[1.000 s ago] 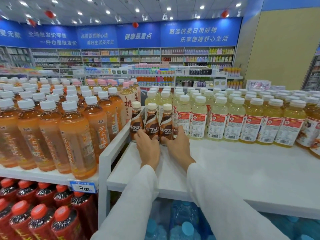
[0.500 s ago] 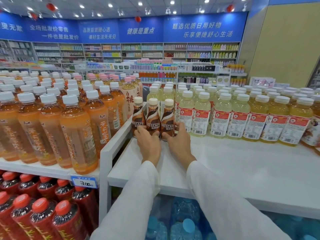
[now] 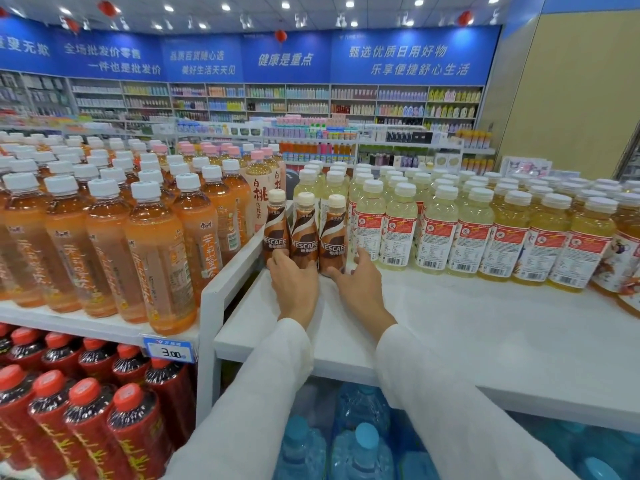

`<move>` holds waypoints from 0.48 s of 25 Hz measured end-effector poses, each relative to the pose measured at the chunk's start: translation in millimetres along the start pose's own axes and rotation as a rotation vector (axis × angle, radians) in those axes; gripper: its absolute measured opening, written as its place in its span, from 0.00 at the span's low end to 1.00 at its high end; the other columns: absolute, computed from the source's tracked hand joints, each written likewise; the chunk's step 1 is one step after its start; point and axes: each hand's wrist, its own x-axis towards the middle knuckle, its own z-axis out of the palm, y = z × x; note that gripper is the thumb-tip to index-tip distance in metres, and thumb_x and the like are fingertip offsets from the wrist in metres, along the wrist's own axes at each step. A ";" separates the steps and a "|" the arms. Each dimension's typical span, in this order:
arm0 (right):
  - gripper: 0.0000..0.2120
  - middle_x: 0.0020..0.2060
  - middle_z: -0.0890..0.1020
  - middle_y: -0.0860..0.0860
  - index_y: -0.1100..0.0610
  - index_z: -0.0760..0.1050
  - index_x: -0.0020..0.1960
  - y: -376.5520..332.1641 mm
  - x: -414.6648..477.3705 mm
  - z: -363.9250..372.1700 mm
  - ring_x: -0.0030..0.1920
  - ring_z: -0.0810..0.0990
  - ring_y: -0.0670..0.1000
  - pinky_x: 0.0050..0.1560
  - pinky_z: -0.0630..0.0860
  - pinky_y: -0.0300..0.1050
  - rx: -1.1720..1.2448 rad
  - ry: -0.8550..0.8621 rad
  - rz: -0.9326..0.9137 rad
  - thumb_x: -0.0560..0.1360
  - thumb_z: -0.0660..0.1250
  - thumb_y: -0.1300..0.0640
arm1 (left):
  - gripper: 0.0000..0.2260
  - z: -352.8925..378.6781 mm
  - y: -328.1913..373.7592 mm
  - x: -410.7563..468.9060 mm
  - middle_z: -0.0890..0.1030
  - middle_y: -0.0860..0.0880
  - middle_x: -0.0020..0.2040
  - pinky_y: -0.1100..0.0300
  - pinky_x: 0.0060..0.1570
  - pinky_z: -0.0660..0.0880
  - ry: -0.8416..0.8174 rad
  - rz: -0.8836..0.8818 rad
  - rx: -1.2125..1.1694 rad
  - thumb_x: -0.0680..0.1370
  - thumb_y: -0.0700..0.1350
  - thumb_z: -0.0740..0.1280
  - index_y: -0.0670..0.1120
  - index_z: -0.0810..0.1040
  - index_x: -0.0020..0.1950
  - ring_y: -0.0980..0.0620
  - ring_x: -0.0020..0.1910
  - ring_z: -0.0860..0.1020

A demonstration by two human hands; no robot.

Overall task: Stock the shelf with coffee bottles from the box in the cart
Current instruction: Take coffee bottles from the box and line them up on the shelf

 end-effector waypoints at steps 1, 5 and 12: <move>0.35 0.72 0.73 0.55 0.55 0.62 0.78 0.1 -8.0 -7.9 0.69 0.74 0.57 0.69 0.72 0.56 -0.019 -0.018 0.004 0.76 0.74 0.51 | 0.22 -5.2 -0.5 -4.4 0.74 0.45 0.65 0.51 0.65 0.72 -0.010 0.005 0.008 0.78 0.47 0.73 0.44 0.70 0.68 0.45 0.65 0.74; 0.29 0.71 0.75 0.52 0.55 0.67 0.76 -1.9 -56.2 -47.0 0.66 0.77 0.53 0.67 0.74 0.50 -0.125 -0.111 -0.032 0.79 0.69 0.47 | 0.22 -34.0 -0.3 -34.6 0.74 0.47 0.68 0.50 0.69 0.71 -0.093 0.020 0.053 0.79 0.49 0.71 0.47 0.71 0.70 0.46 0.68 0.73; 0.22 0.68 0.72 0.35 0.40 0.70 0.71 6.4 -171.1 -101.7 0.65 0.72 0.39 0.70 0.69 0.43 -0.081 -0.176 -0.171 0.79 0.63 0.38 | 0.15 -111.4 -28.7 -131.5 0.79 0.55 0.63 0.58 0.64 0.74 -0.152 0.188 -0.002 0.79 0.53 0.70 0.52 0.77 0.65 0.56 0.63 0.77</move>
